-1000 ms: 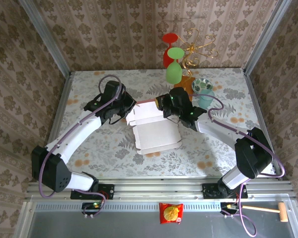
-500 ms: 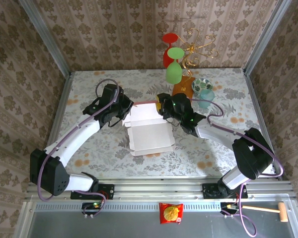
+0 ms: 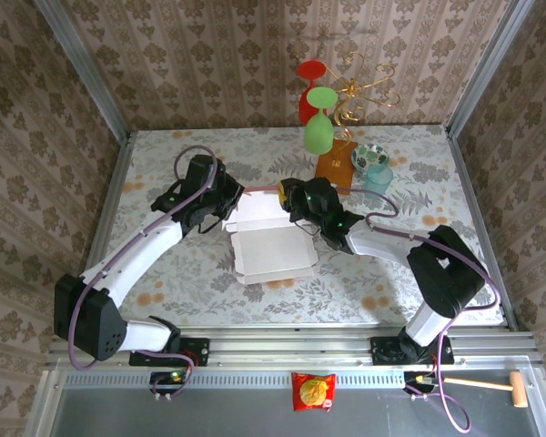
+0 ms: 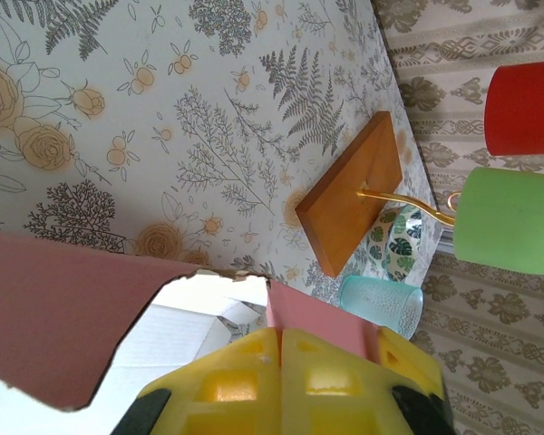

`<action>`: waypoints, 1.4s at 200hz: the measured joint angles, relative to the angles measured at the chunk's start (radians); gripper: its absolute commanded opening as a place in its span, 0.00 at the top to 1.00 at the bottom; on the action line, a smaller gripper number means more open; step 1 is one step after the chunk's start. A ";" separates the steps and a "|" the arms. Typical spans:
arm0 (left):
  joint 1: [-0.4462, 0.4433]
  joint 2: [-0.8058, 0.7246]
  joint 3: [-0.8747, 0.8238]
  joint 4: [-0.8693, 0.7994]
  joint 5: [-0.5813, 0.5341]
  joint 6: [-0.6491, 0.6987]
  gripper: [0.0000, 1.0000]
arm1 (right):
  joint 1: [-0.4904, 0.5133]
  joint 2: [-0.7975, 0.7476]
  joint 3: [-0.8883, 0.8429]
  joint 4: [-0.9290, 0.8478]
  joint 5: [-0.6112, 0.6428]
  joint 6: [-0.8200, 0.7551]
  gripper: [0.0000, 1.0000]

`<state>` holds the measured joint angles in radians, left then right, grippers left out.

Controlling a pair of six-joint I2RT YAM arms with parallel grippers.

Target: Fold the paper box

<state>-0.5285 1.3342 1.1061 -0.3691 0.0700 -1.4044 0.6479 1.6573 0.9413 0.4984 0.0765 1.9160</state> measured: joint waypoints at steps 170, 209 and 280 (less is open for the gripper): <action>0.401 -0.251 -0.209 -0.061 0.117 0.187 0.90 | -0.010 -0.006 0.066 -0.139 0.026 0.056 1.00; 0.446 -0.213 -0.487 0.103 0.237 0.216 1.00 | -0.017 -0.028 0.090 -0.182 0.026 0.071 1.00; 0.402 -0.032 -0.612 0.539 0.360 0.200 0.98 | -0.022 -0.028 0.100 -0.196 0.026 0.078 1.00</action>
<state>-0.1265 1.3025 0.4946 0.1696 0.4301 -1.2049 0.6258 1.6291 1.0409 0.3019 0.1020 1.9942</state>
